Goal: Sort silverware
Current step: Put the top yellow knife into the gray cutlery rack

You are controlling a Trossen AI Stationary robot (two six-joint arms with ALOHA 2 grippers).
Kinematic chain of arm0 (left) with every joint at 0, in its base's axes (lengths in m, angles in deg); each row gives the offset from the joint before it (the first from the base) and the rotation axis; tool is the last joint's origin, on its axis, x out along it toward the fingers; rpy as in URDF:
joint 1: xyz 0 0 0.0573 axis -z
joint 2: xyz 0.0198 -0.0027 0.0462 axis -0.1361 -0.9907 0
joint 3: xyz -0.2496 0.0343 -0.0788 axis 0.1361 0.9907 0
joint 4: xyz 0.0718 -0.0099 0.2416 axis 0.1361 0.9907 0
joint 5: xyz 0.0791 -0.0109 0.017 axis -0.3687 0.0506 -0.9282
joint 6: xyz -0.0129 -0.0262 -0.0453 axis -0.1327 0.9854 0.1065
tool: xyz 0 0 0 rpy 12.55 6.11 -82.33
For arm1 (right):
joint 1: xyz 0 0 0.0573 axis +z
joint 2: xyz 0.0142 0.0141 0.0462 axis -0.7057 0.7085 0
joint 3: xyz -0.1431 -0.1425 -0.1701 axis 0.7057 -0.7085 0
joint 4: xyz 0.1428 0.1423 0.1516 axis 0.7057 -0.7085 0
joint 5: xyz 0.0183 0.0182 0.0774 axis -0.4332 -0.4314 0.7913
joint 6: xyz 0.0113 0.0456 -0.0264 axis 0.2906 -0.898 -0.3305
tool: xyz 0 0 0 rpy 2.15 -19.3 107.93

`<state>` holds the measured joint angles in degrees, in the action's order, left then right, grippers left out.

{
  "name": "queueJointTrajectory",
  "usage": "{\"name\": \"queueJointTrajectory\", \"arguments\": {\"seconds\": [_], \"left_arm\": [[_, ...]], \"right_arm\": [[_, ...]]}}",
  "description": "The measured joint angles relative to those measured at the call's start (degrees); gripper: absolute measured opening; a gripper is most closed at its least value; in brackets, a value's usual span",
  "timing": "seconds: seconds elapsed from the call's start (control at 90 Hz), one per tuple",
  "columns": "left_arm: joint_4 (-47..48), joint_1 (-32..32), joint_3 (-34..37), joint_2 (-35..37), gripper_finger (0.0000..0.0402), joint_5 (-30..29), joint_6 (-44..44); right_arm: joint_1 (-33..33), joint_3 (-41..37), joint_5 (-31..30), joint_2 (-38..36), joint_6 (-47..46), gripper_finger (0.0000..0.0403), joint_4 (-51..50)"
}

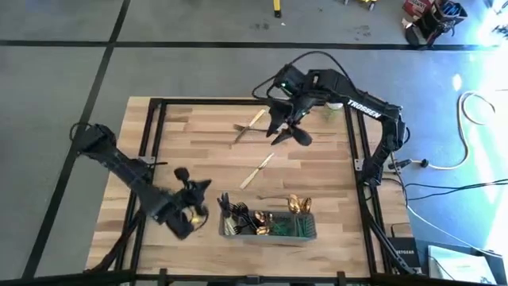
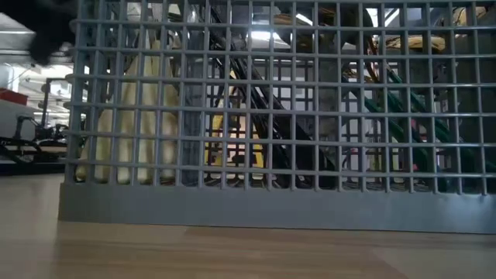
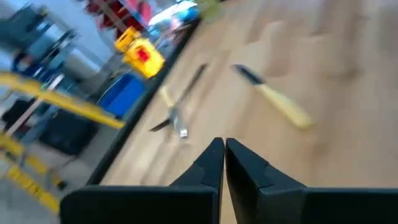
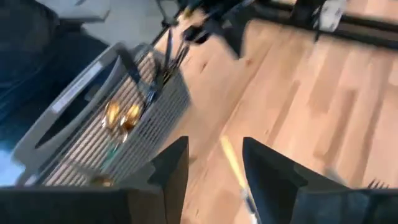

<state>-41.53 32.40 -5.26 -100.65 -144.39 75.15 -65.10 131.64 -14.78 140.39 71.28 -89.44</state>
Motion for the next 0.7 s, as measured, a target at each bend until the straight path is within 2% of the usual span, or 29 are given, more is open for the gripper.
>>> {"name": "queueJointTrajectory", "arguments": {"seconds": [0.122, 0.211, 0.367, 0.467, 0.533, 0.6, 0.7], "left_arm": [[-0.42, -6.58, 1.91, 4.04, 0.0000, 2.95, -2.19], [-5.87, -11.63, 2.91, 7.18, 0.0000, 8.75, -11.46], [-27.81, -22.33, 6.06, 12.43, 0.0000, 30.76, -35.44], [-37.70, -30.16, 7.49, 14.21, 0.0000, 37.73, -43.63], [-41.74, -36.73, 7.61, 14.89, 0.0000, 42.15, -47.00], [-43.95, -44.99, 7.57, 14.92, 0.0000, 48.45, -46.39], [-47.19, -58.84, 7.59, 12.99, 0.0000, 65.14, -43.45]], "right_arm": [[-2.77, -0.76, -0.66, 0.08, 5.14, 0.0133, -2.50], [-5.55, -2.01, -0.95, 0.12, 7.47, 0.0133, -3.04], [-10.82, -6.75, -0.86, 0.15, 11.09, 0.0133, -3.28], [-13.95, -10.26, 0.47, 0.15, 11.21, 0.0133, -3.26], [-15.91, -12.27, 0.63, -0.47, 9.52, 0.0129, -3.28], [-17.83, -13.77, 1.88, -1.82, 8.81, 0.0121, -3.21], [-20.33, -16.25, 5.42, -4.47, 8.48, 0.0108, -1.10]]}}
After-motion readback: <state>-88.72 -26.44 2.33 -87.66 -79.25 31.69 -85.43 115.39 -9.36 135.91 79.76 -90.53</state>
